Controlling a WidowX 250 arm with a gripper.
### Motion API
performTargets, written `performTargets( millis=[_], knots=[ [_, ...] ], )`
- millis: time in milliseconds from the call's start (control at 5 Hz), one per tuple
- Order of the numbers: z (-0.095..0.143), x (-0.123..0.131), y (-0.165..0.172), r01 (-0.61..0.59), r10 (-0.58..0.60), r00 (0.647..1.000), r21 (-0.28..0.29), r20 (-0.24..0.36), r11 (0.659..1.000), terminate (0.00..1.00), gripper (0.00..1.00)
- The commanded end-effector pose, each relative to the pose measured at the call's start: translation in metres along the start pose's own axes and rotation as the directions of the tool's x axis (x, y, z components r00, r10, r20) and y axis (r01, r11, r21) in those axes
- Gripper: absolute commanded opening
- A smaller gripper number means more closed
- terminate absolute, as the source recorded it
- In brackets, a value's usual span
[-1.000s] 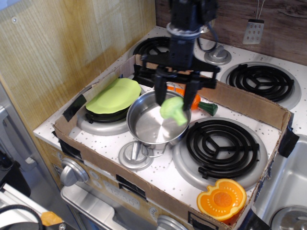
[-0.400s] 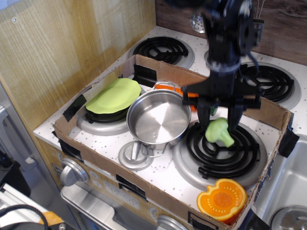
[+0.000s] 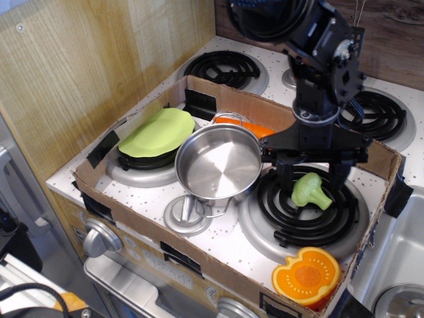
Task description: Take broccoli out of pan
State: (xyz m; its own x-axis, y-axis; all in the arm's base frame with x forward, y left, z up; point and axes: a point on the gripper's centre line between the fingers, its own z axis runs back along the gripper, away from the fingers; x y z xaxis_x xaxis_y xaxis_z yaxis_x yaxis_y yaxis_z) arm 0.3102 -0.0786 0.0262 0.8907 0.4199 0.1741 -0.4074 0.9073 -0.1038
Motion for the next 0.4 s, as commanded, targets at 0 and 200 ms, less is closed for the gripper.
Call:
performTargets(
  millis=[0, 200],
  knots=[
    [0.061, 0.022, -0.011, -0.03, 0.029, 1.0, 0.081, 0.005, 0.996, 0.0, 1.0],
    [0.095, 0.027, -0.015, -0.054, 0.058, 0.998, 0.164, -0.024, 0.985, 0.0, 1.0]
  ],
)
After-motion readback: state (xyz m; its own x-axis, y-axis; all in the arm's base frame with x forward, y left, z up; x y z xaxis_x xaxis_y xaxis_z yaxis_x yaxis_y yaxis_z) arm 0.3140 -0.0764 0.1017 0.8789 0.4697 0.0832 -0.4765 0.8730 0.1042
